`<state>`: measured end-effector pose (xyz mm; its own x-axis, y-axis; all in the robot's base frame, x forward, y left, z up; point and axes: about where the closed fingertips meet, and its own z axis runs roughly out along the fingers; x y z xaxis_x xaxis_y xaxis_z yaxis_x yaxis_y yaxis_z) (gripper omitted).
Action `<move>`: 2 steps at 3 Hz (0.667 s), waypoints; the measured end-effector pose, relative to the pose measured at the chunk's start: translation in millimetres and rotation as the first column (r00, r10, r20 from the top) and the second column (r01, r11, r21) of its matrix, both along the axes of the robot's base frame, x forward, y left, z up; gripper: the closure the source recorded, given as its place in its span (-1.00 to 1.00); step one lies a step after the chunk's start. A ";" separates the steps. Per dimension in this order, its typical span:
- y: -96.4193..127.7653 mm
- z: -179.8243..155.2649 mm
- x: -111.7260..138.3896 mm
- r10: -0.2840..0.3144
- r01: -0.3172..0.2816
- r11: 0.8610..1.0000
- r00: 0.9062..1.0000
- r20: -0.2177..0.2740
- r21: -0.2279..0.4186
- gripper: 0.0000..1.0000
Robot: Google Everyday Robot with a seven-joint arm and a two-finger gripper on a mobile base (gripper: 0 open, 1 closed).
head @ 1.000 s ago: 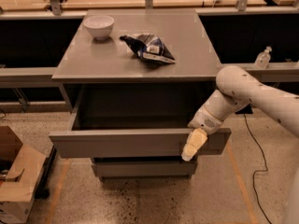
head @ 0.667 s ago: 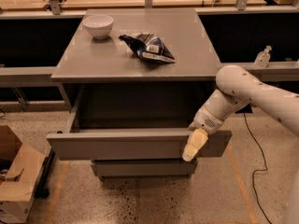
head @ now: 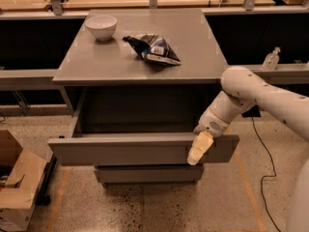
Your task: Open top drawer
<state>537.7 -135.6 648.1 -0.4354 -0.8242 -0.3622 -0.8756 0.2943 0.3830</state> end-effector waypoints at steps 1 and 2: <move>12.3 10.4 -8.3 0.029 -0.029 0.997 1.000 -0.010 -0.078 -1.00; 17.0 39.6 -37.3 0.035 -0.032 0.987 0.999 0.013 -0.159 -1.00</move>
Offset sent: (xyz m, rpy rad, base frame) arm -0.0959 0.0191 0.0865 -0.2749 -0.0520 0.0384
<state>500.4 -118.6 687.7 -0.4019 -0.8858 -0.2319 -0.8916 0.3209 0.3193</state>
